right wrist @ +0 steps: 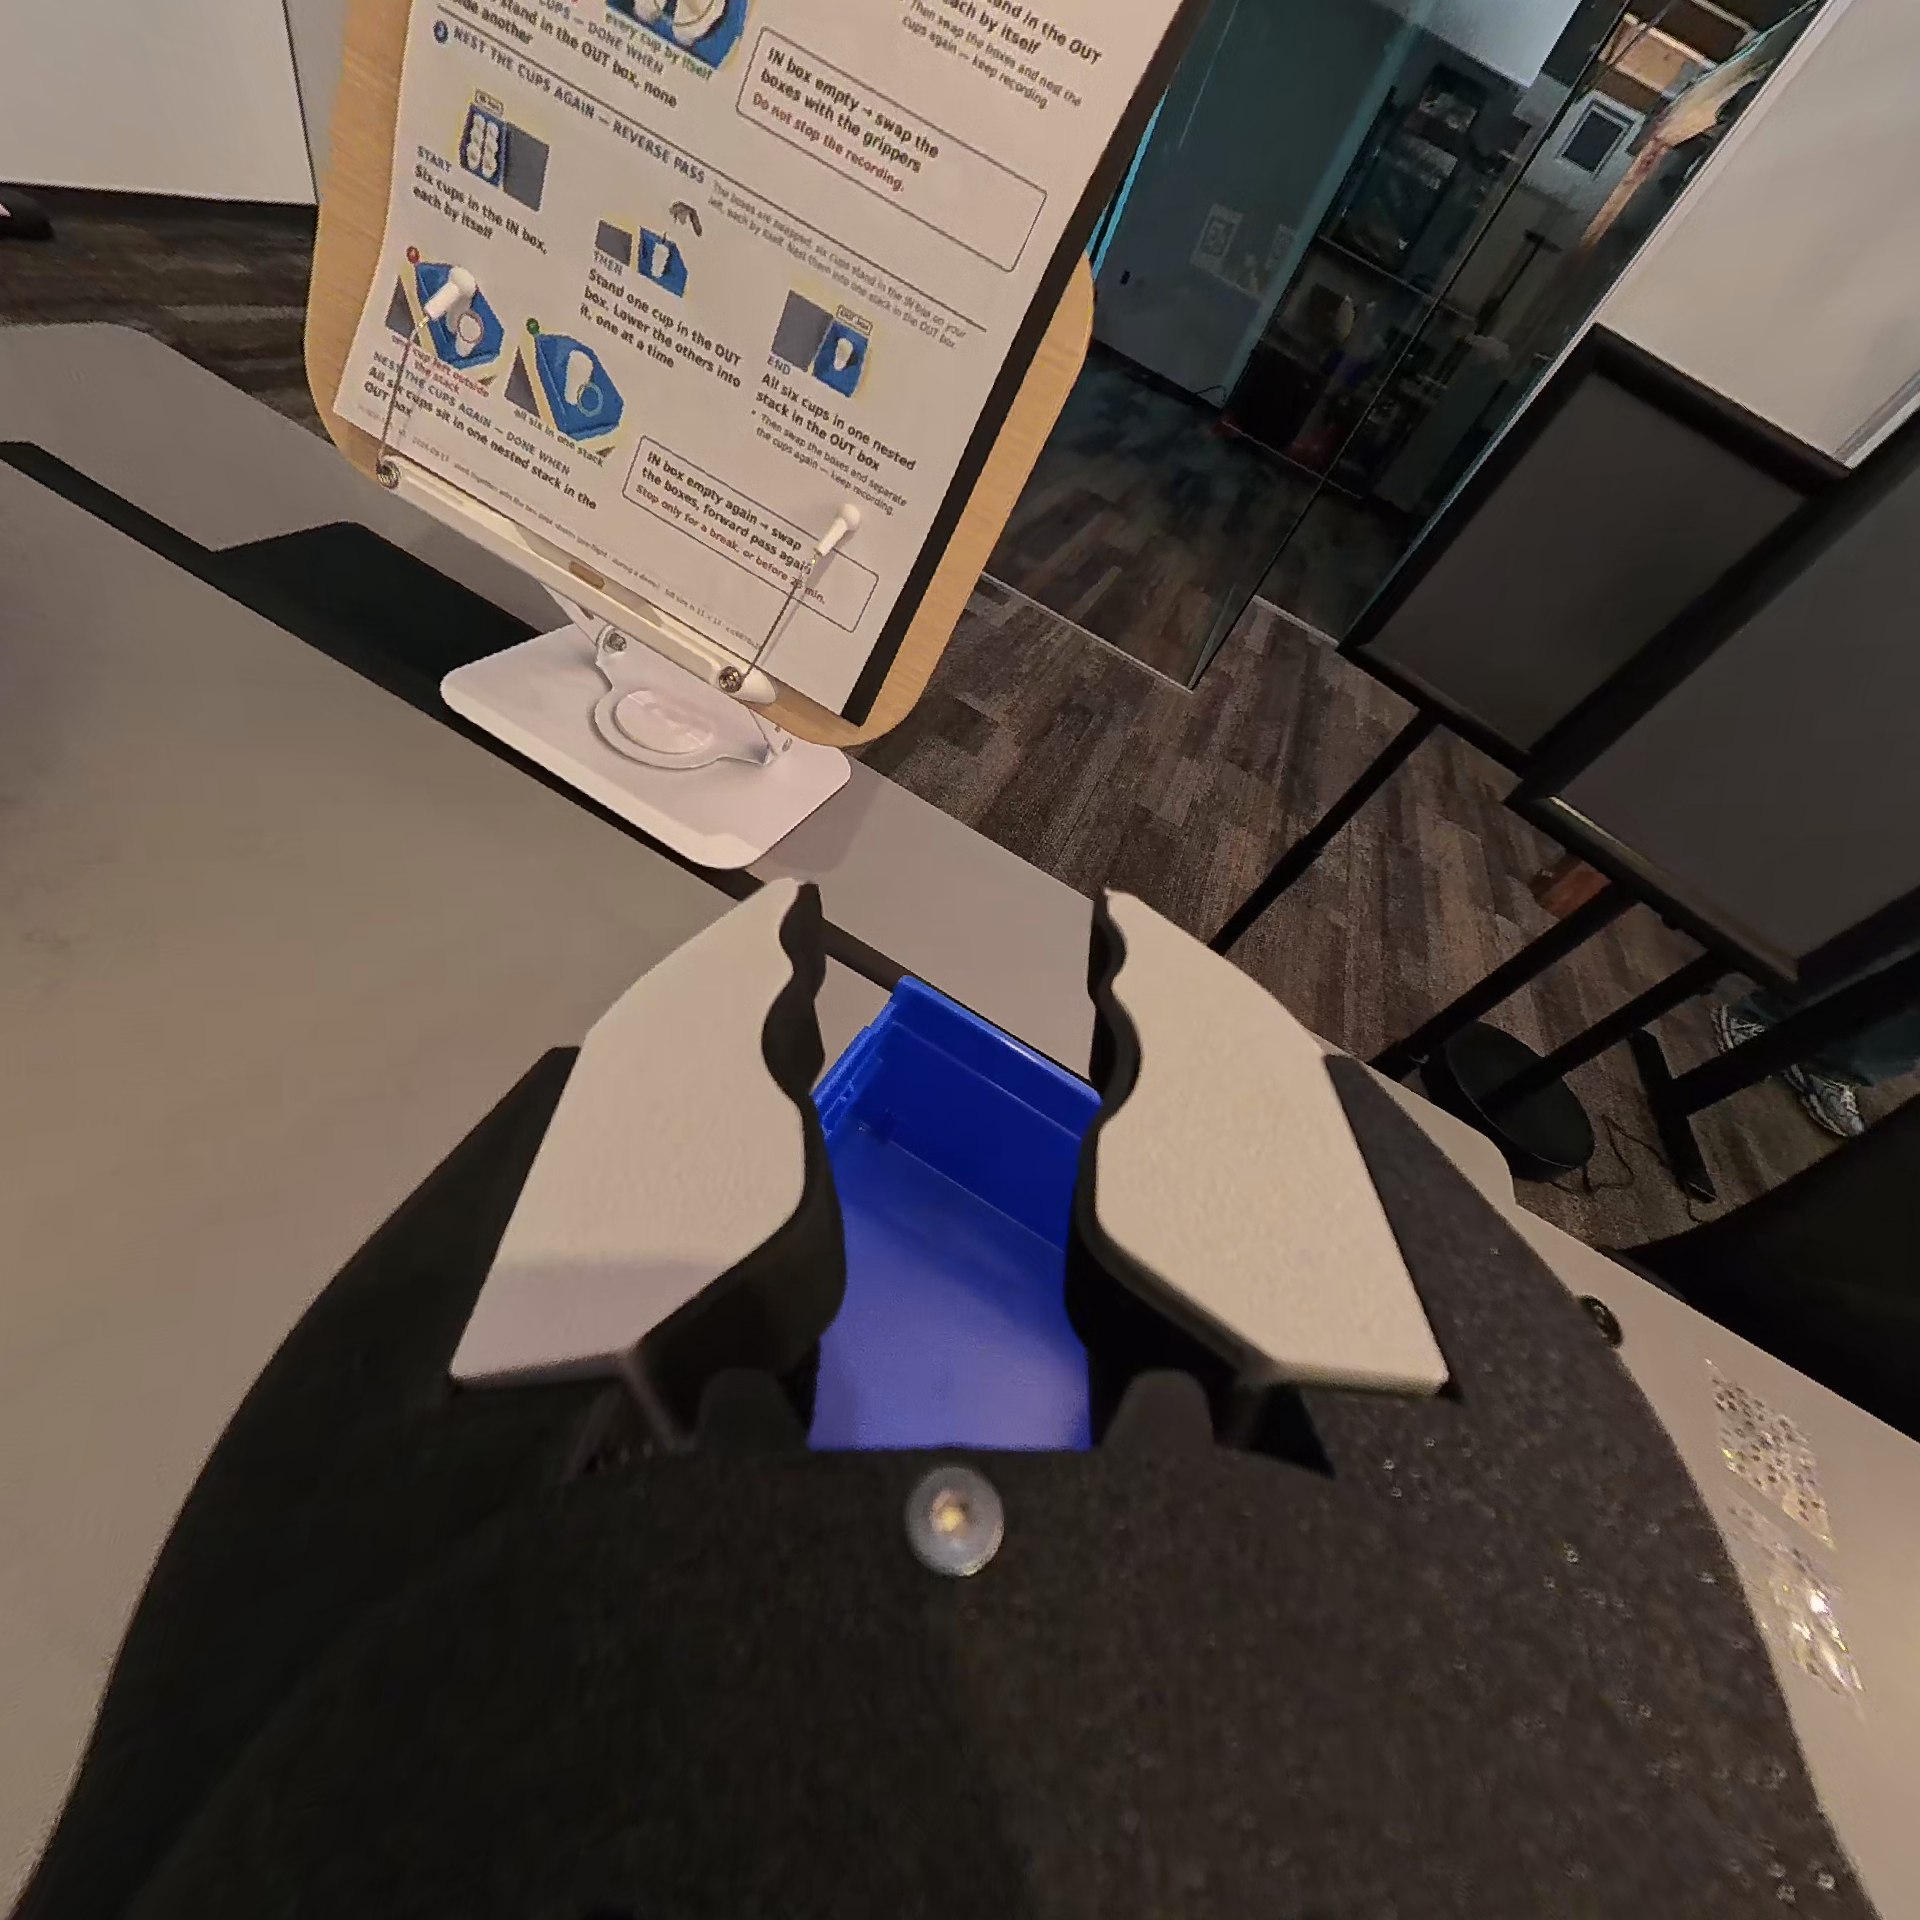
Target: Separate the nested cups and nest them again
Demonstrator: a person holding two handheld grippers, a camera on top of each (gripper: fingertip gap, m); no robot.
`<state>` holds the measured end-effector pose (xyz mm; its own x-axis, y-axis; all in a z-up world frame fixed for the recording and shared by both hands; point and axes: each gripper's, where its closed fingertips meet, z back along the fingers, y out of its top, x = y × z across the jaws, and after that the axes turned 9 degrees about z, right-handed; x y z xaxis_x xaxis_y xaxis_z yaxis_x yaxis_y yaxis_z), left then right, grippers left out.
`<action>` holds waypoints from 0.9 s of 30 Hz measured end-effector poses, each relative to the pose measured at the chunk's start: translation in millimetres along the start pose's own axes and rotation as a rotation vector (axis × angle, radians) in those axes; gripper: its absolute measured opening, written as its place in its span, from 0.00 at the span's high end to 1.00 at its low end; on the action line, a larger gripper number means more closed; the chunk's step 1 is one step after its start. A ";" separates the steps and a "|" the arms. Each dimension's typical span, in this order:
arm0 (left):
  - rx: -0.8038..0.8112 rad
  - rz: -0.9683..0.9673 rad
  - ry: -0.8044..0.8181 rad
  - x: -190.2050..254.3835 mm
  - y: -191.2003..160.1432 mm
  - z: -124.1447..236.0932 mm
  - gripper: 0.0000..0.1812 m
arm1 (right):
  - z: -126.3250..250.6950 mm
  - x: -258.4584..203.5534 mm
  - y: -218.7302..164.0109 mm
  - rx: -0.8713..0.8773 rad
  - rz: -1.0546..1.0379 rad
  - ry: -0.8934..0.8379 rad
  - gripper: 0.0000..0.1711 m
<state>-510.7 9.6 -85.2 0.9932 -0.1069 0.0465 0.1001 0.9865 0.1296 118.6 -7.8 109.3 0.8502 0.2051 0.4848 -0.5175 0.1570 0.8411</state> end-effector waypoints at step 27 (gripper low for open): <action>0.045 -0.439 0.046 21.2 46.5 -4.7 0.89 | -24.2 -21.1 -20.4 -0.116 0.093 0.068 0.73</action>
<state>-484.6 53.9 -82.9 0.8590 -0.5077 -0.0667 0.5111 0.8425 0.1703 108.9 8.0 76.1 0.7916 0.2885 0.5387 -0.6048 0.2440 0.7581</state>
